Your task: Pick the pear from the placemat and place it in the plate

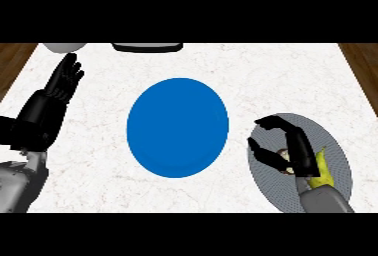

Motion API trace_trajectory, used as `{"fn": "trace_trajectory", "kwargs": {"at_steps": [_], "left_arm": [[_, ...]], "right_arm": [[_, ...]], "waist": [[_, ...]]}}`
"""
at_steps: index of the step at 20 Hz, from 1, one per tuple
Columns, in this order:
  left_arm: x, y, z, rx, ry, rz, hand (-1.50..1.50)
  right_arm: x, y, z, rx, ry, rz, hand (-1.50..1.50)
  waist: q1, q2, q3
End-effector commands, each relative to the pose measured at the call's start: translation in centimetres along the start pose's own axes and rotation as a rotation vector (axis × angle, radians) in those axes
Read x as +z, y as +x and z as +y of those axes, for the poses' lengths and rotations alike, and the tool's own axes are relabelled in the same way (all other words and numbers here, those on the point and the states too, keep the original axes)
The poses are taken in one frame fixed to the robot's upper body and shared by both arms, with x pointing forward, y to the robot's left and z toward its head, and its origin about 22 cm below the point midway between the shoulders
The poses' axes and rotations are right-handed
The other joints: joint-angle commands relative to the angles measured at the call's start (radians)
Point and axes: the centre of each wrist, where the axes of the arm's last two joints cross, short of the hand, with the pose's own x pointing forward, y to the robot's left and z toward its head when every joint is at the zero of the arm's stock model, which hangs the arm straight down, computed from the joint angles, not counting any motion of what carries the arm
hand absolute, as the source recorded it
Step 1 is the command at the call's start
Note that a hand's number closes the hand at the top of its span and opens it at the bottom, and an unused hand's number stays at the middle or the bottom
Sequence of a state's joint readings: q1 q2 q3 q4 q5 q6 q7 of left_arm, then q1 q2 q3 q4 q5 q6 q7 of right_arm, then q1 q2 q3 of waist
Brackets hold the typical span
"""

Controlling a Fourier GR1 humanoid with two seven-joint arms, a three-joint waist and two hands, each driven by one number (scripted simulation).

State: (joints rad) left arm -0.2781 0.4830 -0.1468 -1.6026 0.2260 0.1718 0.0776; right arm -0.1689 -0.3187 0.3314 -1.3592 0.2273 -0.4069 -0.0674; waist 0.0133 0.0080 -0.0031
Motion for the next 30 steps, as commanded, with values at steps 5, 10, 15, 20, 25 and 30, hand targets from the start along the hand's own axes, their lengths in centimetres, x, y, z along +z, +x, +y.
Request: {"fn": "trace_trajectory", "kwargs": {"at_steps": [5,10,15,20,25,30], "left_arm": [[0.5,-1.3,1.1,0.008,0.014,0.001,0.0],[0.1,-0.3,2.1,0.012,0.002,0.008,0.0],[0.3,0.2,1.9,0.006,0.014,0.013,0.0],[-0.6,0.4,1.1,0.02,0.016,0.014,0.0],[-0.3,0.0,1.6,0.017,0.009,0.009,0.0],[0.1,-0.7,0.3,0.023,-0.014,0.001,0.0]], "right_arm": [[3.5,-2.3,1.5,-0.181,-0.231,-0.136,-1.5],[3.2,0.2,-2.8,-0.016,-0.251,-0.143,-1.5],[3.9,0.9,-7.6,0.257,-0.106,0.086,-1.5],[2.3,3.3,-10.5,0.462,0.053,0.325,-1.5],[2.2,5.0,-11.2,0.593,0.269,0.538,-1.5],[0.1,7.4,-9.5,0.601,0.343,0.641,-1.5]], "waist": [[-0.018,-0.008,0.004],[-0.019,-0.01,0.002],[-0.033,-0.017,-0.002],[-0.035,-0.013,-0.005],[-0.015,-0.011,-0.002],[-0.007,-0.007,0.002]]}}
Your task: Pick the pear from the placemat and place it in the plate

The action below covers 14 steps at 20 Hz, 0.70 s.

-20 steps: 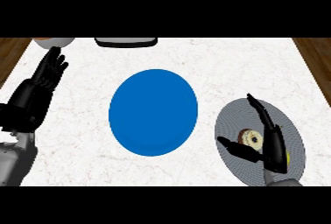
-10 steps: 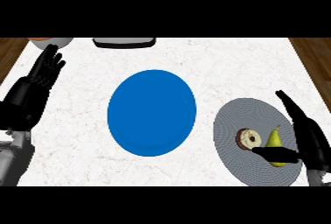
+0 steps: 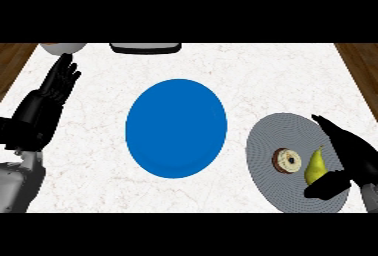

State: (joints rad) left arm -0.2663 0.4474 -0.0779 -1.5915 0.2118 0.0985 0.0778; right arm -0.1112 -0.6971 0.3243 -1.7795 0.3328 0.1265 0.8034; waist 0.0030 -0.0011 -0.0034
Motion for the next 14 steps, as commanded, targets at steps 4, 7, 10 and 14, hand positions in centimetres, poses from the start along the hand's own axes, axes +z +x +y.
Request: {"fn": "trace_trajectory", "kwargs": {"at_steps": [4,7,10,14], "left_arm": [[0.4,-0.8,-0.5,0.008,0.017,0.0,0.0],[-0.4,-0.4,1.4,-0.024,-0.001,-0.009,0.0],[0.0,0.1,0.5,0.009,0.003,-0.002,0.0],[0.5,-0.6,0.8,0.0,-0.003,0.0,0.0]], "right_arm": [[-0.3,0.9,-0.9,0.078,0.052,0.119,-1.5],[-1.7,0.7,0.5,0.134,0.044,0.159,-1.5],[-1.6,1.6,2.2,0.158,0.051,0.232,-1.5],[-3.4,-0.1,3.3,0.168,0.074,0.268,-1.5]], "waist": [[-0.003,0.001,0.003],[0.0,0.002,0.003],[0.001,0.001,0.003],[0.001,0.001,0.003]]}}
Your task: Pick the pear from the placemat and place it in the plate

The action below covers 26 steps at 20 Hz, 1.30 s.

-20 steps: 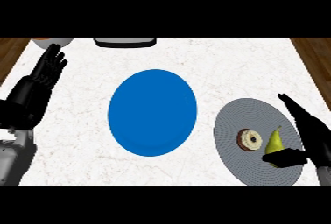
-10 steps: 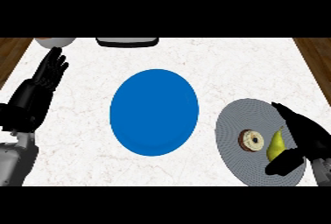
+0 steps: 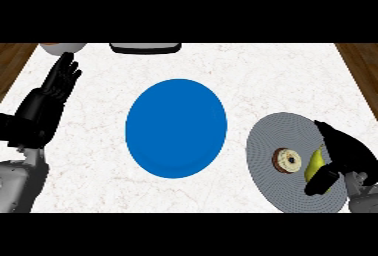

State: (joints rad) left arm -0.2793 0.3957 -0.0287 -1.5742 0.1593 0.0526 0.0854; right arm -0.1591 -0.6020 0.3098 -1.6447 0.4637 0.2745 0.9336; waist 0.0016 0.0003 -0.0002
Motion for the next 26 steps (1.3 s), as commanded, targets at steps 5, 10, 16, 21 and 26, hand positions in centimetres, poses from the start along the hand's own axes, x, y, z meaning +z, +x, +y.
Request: {"fn": "trace_trajectory", "kwargs": {"at_steps": [5,10,16,21,26], "left_arm": [[0.4,0.8,-0.5,0.004,-0.013,0.014,0.0],[0.7,-0.3,-0.2,-0.004,0.018,-0.013,0.0],[0.6,0.7,1.0,0.001,-0.001,0.012,0.0],[0.5,0.0,0.7,-0.002,-0.003,-0.004,0.0],[0.3,0.0,0.1,0.006,-0.009,-0.005,0.0]], "right_arm": [[-3.0,-3.3,0.5,0.014,0.055,0.061,-1.5],[-4.2,-3.0,4.8,0.027,0.094,0.049,-1.5],[-3.8,-5.8,4.9,0.05,0.119,0.088,-1.5],[-5.8,-4.3,4.8,0.109,0.113,0.092,-1.5],[-7.3,-3.2,6.1,0.061,-0.157,-0.017,1.5]], "waist": [[-0.001,0.0,0.001],[-0.001,0.0,0.0],[-0.006,-0.001,0.0],[-0.002,0.0,0.0],[0.007,0.002,0.001]]}}
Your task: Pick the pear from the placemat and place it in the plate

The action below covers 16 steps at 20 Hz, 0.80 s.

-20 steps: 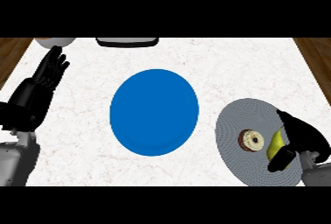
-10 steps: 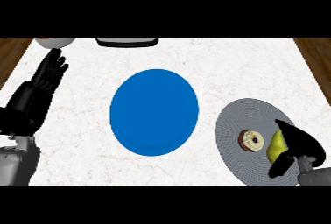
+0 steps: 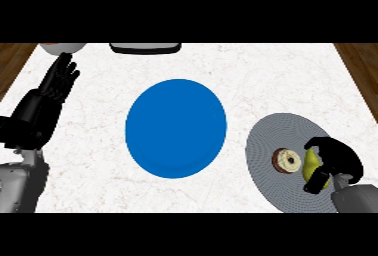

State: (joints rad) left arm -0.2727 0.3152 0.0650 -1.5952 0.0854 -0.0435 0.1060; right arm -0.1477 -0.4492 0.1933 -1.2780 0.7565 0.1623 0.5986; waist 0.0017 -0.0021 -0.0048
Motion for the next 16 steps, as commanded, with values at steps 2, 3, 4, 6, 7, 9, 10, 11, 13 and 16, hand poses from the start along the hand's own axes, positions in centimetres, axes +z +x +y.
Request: {"fn": "trace_trajectory", "kwargs": {"at_steps": [2,3,4,6,7,9,10,11,13,16], "left_arm": [[-1.0,1.6,0.1,-0.008,0.001,0.013,0.0],[1.2,-0.2,0.4,0.003,-0.003,0.008,0.0],[0.7,-0.5,-0.3,-0.01,0.001,0.013,0.0],[1.1,0.2,1.4,-0.008,0.001,0.009,0.0],[-0.1,0.3,0.8,-0.015,0.003,0.016,0.0],[-0.3,1.4,1.1,-0.019,0.014,0.01,0.0],[1.1,-0.2,0.1,-0.007,0.017,-0.001,0.0],[-0.3,-1.1,1.3,0.008,0.02,0.011,0.0],[1.0,0.2,0.3,0.003,0.002,-0.011,0.0],[0.4,0.7,1.4,-0.003,0.007,-0.008,0.0]], "right_arm": [[-0.7,-0.2,0.2,0.042,-0.17,-0.037,1.5],[-0.2,0.2,0.4,0.054,-0.209,-0.066,1.5],[-0.3,0.5,-1.3,0.045,-0.265,-0.077,1.5],[-0.7,-2.8,-0.6,0.082,-0.277,-0.117,1.5],[-0.8,-2.4,-2.1,0.091,-0.261,-0.132,1.5],[0.2,-3.7,-2.0,0.108,-0.297,-0.183,1.5],[0.7,-5.6,-1.4,0.126,-0.274,-0.211,1.5],[0.4,-6.3,-1.3,0.127,-0.323,-0.236,1.5],[0.0,-8.6,-3.5,0.113,-0.384,-0.239,1.5],[2.6,-4.5,-4.8,0.049,-0.405,-0.353,1.5]], "waist": [[-0.001,0.002,0.005],[0.003,0.001,0.005],[0.001,0.002,0.005],[0.0,0.002,0.005],[-0.004,0.002,0.005],[-0.007,0.001,0.005],[-0.008,0.0,0.005],[-0.013,0.002,0.005],[-0.006,0.001,0.005],[-0.008,0.0,0.004]]}}
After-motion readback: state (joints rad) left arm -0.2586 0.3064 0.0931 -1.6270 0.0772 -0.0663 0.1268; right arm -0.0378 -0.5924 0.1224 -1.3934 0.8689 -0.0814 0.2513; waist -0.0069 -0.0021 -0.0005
